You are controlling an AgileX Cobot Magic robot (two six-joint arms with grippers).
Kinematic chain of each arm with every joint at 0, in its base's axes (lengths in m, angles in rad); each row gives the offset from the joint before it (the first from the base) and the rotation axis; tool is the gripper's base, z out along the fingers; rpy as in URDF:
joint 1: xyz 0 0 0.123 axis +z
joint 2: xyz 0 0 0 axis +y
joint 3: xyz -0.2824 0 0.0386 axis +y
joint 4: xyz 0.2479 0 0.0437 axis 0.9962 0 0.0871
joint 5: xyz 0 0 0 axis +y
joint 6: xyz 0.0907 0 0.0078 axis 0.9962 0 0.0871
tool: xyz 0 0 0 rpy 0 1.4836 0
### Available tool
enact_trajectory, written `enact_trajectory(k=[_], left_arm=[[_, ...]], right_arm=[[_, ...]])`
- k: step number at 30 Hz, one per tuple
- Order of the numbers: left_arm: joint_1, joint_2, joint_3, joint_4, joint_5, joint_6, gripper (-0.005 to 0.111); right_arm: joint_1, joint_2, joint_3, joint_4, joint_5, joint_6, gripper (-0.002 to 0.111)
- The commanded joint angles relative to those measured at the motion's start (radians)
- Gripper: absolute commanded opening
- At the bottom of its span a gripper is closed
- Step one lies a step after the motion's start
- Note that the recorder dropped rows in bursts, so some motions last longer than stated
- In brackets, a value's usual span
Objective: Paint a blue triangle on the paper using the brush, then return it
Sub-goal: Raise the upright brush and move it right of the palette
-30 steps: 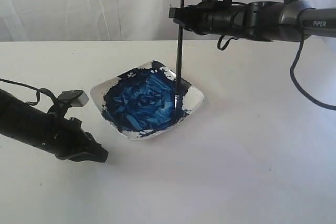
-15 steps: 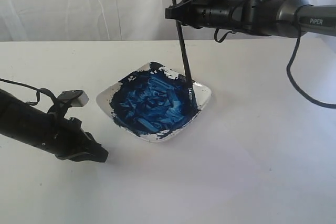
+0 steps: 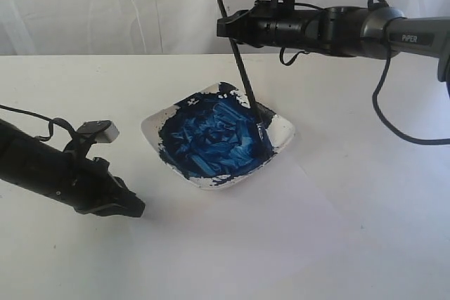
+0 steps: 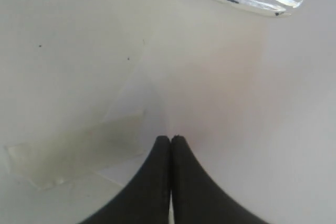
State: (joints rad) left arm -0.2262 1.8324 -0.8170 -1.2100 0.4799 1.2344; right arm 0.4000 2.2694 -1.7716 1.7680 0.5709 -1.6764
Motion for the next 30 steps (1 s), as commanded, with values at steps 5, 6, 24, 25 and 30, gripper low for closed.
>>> enact_trajectory(k=[5,6,24,25,30], left_arm=[[-0.006,-0.003,0.005,-0.009,0.01,0.003,0.0],[-0.006,-0.003,0.005,-0.009,0.01,0.003,0.0],[-0.006,-0.003,0.005,-0.009,0.01,0.003,0.0],[-0.006,-0.003,0.005,-0.009,0.01,0.003,0.0],[-0.006,-0.003,0.005,-0.009,0.01,0.003,0.0]], right_arm=[[0.001,0.001,-0.008,-0.024,0.009,0.001,0.0],[0.001,0.001,-0.008,-0.024,0.009,0.005,0.0],[-0.002,-0.01,-0.012,-0.024,0.032,0.039,0.0],[-0.003,-0.016,-0.01,-0.024,0.032,0.029,0.0],[-0.01,-0.037,-0.006,-0.024,0.066,0.021,0.0]])
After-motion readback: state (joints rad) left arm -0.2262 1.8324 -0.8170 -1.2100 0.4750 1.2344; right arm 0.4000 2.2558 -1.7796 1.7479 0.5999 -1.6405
